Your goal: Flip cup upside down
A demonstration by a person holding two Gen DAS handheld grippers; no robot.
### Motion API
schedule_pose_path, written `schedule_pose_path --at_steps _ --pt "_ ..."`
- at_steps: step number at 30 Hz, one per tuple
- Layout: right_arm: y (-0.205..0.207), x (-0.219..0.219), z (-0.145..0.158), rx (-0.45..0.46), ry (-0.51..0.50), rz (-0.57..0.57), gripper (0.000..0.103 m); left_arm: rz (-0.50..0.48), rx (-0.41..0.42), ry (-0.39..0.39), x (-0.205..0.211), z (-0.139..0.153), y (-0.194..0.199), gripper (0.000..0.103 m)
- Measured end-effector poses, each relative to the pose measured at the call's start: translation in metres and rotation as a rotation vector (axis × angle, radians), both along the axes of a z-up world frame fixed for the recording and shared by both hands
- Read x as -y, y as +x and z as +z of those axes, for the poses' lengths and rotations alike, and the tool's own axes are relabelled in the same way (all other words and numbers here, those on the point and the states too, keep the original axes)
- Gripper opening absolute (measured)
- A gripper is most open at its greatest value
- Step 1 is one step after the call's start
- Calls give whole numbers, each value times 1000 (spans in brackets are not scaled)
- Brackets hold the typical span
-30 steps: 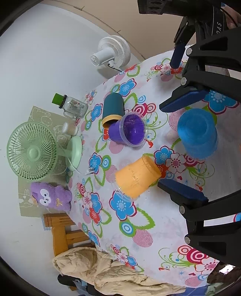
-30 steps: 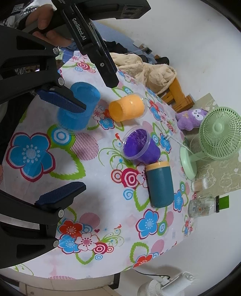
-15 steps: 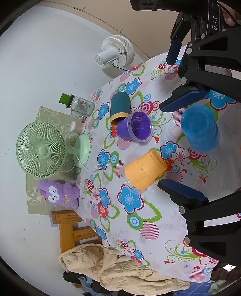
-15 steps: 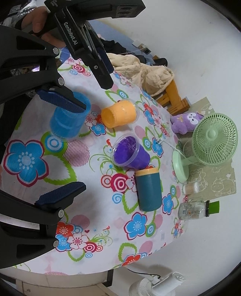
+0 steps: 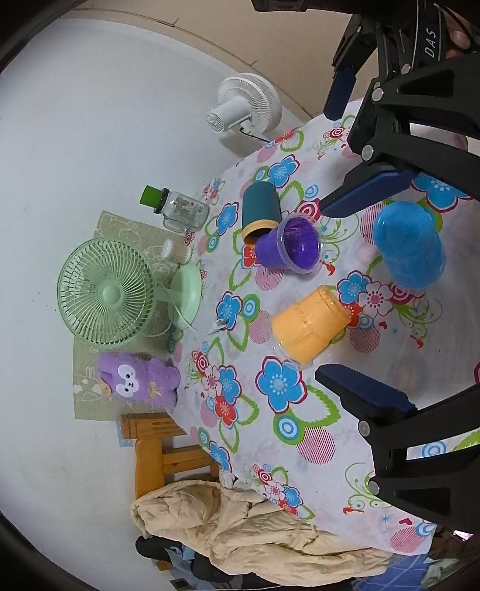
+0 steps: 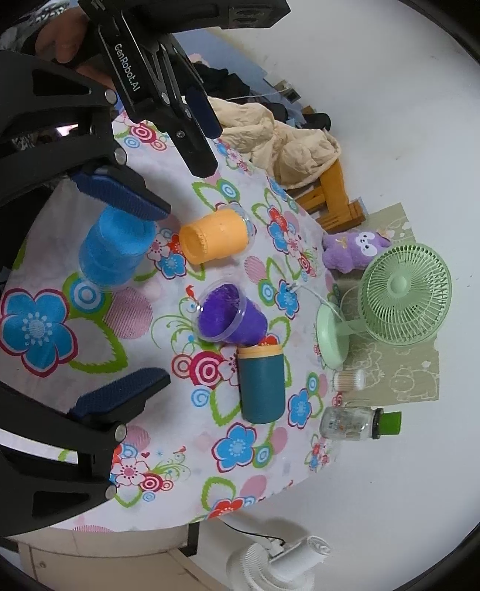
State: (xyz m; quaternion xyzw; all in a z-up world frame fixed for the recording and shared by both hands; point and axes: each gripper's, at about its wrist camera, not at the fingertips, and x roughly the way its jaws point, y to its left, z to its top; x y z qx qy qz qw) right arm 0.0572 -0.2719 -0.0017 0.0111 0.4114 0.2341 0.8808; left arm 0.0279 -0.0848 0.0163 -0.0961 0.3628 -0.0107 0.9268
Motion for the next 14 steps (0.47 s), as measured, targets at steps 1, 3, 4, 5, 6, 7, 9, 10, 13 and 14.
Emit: schedule_pose_path --at_steps 1,3,4,5,6,7,9,10,13,14 --pt "-1 -1 1 2 -1 -1 86 2 0 1 -1 0 0 84" --pt "0 -3 1 2 -2 -1 86 4 -1 1 -3 0 0 84" --pt "0 -3 1 2 -2 -1 86 5 -2 0 -4 -1 0 84" --pt "0 -3 1 3 -4 0 86 6 -2 -1 -5 -1 0 84" --pt "0 -4 1 4 -5 1 86 7 -2 0 -5 0 0 84" --pt "0 -5 1 5 -7 3 86 8 -1 1 -6 -1 0 84" --pt "0 -6 1 5 -8 4 86 9 0 1 -7 -1 0 84" --pt "0 -7 1 5 -9 5 86 9 2 1 -7 -1 -1 84" --pt "0 -8 1 4 -10 5 86 9 5 4 -6 -1 -1 85" --pt "0 -8 1 3 -11 5 86 9 3 1 -7 -1 -1 86"
